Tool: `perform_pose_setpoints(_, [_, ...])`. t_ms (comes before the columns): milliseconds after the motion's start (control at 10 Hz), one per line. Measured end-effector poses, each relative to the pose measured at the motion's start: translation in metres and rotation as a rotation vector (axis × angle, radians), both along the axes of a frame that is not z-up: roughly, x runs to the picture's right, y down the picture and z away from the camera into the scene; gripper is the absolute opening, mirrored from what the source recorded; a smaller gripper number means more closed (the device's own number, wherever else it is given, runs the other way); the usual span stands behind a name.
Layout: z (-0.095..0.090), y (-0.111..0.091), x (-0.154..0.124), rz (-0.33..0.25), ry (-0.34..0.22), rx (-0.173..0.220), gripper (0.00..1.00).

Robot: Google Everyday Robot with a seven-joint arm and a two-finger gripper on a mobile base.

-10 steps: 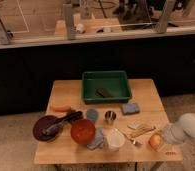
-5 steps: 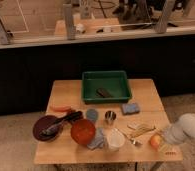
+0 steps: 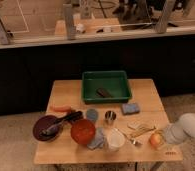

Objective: Place apple in table surface

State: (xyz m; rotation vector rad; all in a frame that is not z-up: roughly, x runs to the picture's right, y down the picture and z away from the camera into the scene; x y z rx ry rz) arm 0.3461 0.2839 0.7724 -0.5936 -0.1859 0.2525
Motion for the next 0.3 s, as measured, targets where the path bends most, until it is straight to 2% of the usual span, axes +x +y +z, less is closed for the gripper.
perform_pose_setpoints(300, [-0.0068,-0.0056,0.0036,-0.006,-0.020,-0.002,0.80])
